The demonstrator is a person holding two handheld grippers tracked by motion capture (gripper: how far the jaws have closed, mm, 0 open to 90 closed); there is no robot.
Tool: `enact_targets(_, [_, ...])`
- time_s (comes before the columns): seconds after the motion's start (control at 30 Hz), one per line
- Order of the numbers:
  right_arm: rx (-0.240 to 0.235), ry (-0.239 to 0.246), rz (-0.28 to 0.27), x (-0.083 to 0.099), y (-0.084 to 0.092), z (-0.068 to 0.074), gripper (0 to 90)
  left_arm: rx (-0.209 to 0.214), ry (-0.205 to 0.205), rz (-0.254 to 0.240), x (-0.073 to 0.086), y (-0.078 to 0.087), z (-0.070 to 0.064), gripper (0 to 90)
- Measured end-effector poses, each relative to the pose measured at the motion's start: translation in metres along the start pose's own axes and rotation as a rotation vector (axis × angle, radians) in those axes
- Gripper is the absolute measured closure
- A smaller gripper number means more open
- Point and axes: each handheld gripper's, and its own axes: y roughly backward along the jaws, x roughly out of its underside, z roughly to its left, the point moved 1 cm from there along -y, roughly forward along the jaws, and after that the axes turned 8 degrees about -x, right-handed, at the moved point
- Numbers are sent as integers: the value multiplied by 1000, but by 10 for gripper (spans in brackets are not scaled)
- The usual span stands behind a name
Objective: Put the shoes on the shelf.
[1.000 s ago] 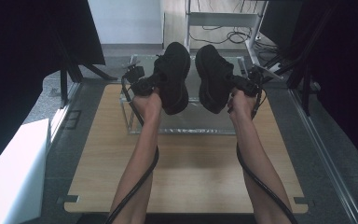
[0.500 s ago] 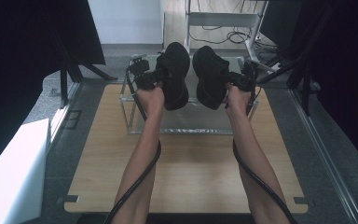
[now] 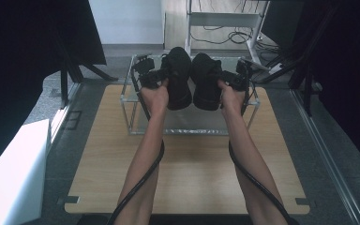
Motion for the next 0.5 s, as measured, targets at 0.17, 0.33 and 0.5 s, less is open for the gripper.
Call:
enact_targets(0.17, [-28,7,0,3,-2,2,509,14,-29,13,2,-5,-2,621])
enact_targets(0.33, [-109,-22,0,2,0,-6,414,69,-28,22,2,-5,-1,518])
enact_targets(0.5, [-182,-39,-32,-1,10,-10,408,119,-50,31,-3,6,2,470])
